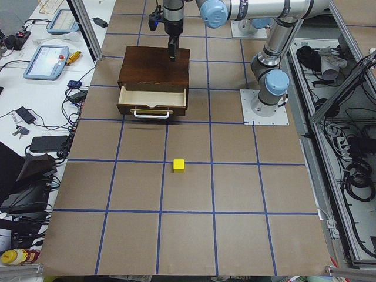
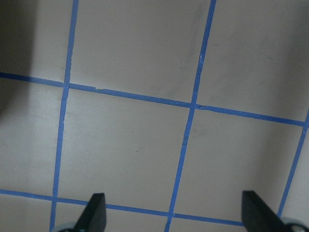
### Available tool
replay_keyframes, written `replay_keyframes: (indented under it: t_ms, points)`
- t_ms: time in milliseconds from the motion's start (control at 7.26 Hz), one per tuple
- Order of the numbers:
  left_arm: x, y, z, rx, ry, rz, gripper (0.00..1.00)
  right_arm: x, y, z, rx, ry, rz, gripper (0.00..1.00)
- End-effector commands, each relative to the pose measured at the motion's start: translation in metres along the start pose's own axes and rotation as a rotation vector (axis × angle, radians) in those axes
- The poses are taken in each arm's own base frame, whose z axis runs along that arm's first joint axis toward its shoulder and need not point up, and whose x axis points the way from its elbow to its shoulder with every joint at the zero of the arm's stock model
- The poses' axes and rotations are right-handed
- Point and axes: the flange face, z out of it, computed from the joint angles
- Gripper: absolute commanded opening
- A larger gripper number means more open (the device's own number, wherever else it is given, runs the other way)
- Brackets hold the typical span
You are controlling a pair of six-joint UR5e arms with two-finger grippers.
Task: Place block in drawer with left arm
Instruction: 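Move the left gripper down toward the yellow cube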
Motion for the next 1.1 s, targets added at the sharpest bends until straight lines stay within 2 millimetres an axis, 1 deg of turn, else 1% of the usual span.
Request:
replay_keyframes:
  t_ms: [0,138,276,413,551,827,964]
  points:
    - [-0.043,0.012,-0.002,-0.017,0.007,0.011,1.0,0.0,0.0,0.0,0.0,0.0,-0.001,1.0]
    - [-0.065,0.017,-0.002,-0.021,0.003,0.069,1.0,0.0,0.0,0.0,0.0,0.0,-0.001,1.0]
    - [-0.091,0.026,0.0,-0.029,0.007,0.105,1.0,0.0,0.0,0.0,0.0,0.0,0.001,1.0]
    - [-0.126,0.038,0.002,-0.04,0.019,0.18,1.0,0.0,0.0,0.0,0.0,0.0,-0.001,1.0]
    - [-0.16,0.05,0.008,-0.05,0.031,0.188,1.0,0.0,0.0,0.0,0.0,0.0,0.001,1.0]
    - [-0.183,0.063,0.019,-0.092,0.032,0.291,1.0,0.0,0.0,0.0,0.0,0.0,-0.001,1.0]
    - [-0.201,0.075,0.028,-0.112,0.04,0.358,1.0,0.0,0.0,0.0,0.0,0.0,-0.001,1.0]
